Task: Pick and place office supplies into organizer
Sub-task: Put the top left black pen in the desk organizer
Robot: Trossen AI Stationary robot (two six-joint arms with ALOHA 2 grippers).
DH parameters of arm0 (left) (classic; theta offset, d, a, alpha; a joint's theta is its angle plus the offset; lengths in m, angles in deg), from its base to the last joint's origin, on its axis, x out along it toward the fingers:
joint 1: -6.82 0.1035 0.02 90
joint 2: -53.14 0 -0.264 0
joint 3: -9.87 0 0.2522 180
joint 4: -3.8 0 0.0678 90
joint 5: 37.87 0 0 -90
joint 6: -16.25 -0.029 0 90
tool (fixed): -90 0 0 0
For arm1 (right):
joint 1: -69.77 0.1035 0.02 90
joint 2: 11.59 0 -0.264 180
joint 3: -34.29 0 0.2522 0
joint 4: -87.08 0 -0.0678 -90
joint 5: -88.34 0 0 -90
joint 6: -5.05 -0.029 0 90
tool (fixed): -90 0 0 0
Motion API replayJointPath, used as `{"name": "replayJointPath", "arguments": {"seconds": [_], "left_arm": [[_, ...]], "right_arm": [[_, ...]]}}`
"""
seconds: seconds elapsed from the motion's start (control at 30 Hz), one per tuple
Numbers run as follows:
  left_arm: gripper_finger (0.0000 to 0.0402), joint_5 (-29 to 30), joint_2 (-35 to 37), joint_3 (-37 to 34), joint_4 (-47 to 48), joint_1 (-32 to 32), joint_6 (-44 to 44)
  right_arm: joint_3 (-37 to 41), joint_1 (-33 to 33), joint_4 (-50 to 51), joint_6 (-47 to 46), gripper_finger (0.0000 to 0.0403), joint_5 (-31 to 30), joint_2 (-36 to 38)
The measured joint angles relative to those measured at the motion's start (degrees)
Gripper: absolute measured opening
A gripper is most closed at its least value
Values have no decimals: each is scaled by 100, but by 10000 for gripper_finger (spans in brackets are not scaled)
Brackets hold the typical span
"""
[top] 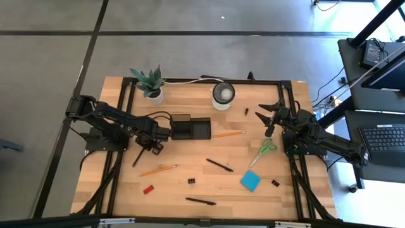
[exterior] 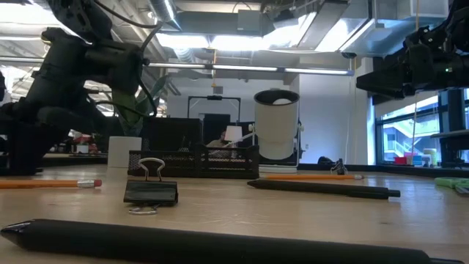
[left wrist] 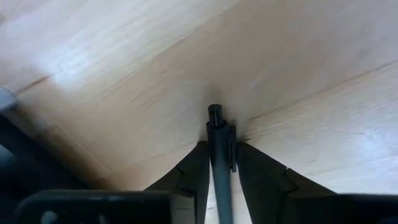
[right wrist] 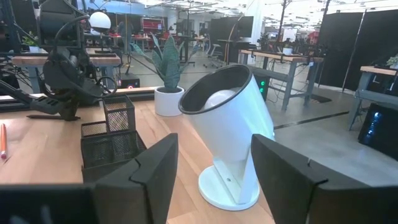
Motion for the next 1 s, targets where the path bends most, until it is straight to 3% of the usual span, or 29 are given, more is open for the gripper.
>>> {"name": "replayJointPath", "arguments": {"seconds": [0.23, 0.6, 1.0], "left_arm": [[35, 116, 0, 42, 82, -2, 2], [26, 570, -7, 634, -246, -20, -514], [21, -404, 7, 1506, -708, -28, -1759]], "right_arm": [[0, -1, 1, 0, 207, 0, 0], [0, 0, 0, 0, 207, 0, 2], [0, 0, 2, 0, 207, 0, 0]]}}
